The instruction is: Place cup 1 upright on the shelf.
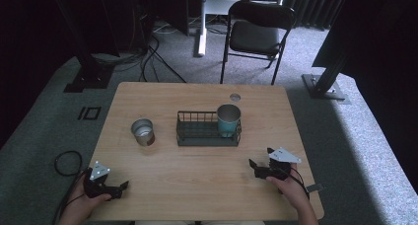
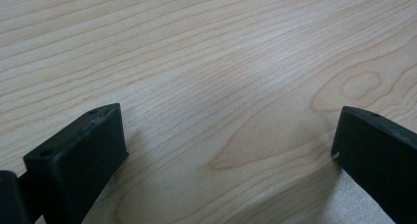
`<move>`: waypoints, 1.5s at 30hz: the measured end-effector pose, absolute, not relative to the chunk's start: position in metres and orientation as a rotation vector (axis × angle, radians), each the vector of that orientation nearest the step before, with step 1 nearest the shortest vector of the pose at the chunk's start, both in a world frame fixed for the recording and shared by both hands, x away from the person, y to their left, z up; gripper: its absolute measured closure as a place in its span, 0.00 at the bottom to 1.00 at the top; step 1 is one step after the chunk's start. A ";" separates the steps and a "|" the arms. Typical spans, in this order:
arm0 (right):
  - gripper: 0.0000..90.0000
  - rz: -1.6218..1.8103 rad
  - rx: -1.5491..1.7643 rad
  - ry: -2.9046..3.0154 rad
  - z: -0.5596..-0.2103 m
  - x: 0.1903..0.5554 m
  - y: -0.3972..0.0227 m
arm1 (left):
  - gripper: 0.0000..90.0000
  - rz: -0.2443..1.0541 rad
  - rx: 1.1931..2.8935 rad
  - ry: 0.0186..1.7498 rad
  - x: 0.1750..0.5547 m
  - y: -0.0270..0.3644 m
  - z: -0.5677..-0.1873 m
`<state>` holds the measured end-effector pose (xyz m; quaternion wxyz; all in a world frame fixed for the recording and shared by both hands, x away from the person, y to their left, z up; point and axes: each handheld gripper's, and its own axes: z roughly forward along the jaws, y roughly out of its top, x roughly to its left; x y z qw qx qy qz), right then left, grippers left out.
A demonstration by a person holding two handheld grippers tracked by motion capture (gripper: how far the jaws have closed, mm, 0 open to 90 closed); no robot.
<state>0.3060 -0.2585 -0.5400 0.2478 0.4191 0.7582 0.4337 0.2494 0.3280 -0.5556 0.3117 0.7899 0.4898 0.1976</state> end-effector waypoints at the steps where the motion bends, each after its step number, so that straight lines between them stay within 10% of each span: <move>1: 0.12 1.178 1.149 2.071 -0.541 0.305 -0.261 | 0.01 0.521 2.084 1.293 0.249 0.328 -0.556; 45: 0.12 0.962 1.339 2.199 -0.557 0.281 -0.311 | 0.01 0.521 2.086 1.292 0.250 0.328 -0.555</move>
